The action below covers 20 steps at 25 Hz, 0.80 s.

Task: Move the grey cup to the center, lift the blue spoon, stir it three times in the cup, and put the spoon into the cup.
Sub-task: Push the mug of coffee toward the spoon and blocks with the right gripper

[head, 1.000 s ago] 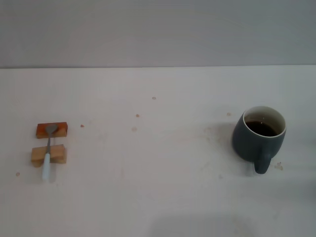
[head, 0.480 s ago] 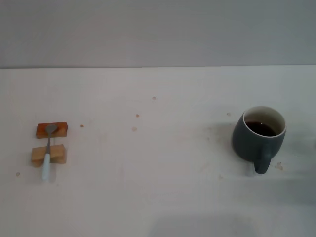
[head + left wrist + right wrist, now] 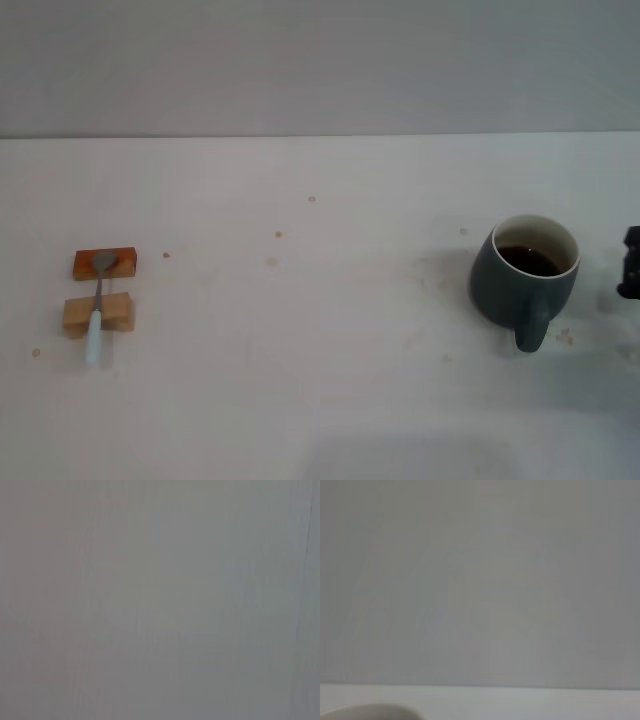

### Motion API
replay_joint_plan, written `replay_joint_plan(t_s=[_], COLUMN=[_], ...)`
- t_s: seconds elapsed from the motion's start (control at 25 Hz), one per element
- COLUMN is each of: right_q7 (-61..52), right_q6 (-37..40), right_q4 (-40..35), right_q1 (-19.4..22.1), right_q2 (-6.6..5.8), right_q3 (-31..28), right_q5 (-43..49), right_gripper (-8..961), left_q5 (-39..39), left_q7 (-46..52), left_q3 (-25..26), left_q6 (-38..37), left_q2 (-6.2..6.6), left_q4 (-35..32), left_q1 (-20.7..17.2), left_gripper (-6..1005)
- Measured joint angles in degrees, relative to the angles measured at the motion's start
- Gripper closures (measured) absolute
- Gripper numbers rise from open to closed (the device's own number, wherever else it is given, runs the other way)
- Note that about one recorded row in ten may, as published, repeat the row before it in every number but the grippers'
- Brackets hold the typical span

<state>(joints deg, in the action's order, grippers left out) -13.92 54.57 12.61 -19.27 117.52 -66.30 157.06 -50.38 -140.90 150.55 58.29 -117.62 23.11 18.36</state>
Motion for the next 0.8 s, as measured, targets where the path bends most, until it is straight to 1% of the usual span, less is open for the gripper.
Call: replay_joint_plan(t_s=[0.08, 0.12, 0.16, 0.32, 0.56, 0.6, 0.68, 0.72, 0.8], right_q7=[-0.8, -1.98, -1.98, -3.85, -4.37, -4.89, -5.36, -6.6, -7.14], right_q6=[-1.02, -1.55, -1.55, -3.11, -5.55, -6.49, -6.83, -7.36, -7.52], right_q4=[0.08, -0.03, -0.03, -0.13, -0.03, 0.01, 0.02, -0.02, -0.09], right_q1=[-0.84, -1.73, -1.73, -3.87, -6.16, -7.05, -7.49, -8.4, -8.74], right_q2=[-0.37, -0.8, -0.8, -1.72, -1.91, -1.9, -1.87, -1.85, -1.86], right_q3=[1.72, 3.37, 3.37, 6.27, 9.16, 10.55, 11.26, 12.98, 13.78], right_q5=[0.0, 0.0, 0.0, 0.0, -0.01, -0.01, -0.01, 0.0, -0.01], right_gripper=[955, 955, 955, 955, 955, 955, 955, 955, 955], left_q5=[0.21, 0.64, 0.64, 2.24, 2.94, 2.98, 3.13, 3.37, 3.58], left_q7=[0.02, 0.02, 0.02, 0.02, -0.07, -0.07, -0.1, -0.15, -0.23], left_q3=[0.0, 0.0, 0.0, 0.0, 0.0, 0.0, 0.0, 0.0, 0.0], left_q6=[0.0, 0.0, 0.0, -0.01, -0.1, -0.17, -0.32, -0.4, -0.43], left_q2=[-0.05, -0.1, -0.1, -0.15, -0.23, -0.23, -0.24, -0.24, -0.24], left_q4=[-0.01, -0.04, -0.04, -0.71, -0.8, -0.8, -0.8, -0.8, -0.79], left_q1=[0.0, 0.01, 0.01, 0.02, 0.36, 0.46, 0.64, 0.78, 0.85], left_gripper=[318, 318, 318, 318, 318, 318, 318, 318, 318])
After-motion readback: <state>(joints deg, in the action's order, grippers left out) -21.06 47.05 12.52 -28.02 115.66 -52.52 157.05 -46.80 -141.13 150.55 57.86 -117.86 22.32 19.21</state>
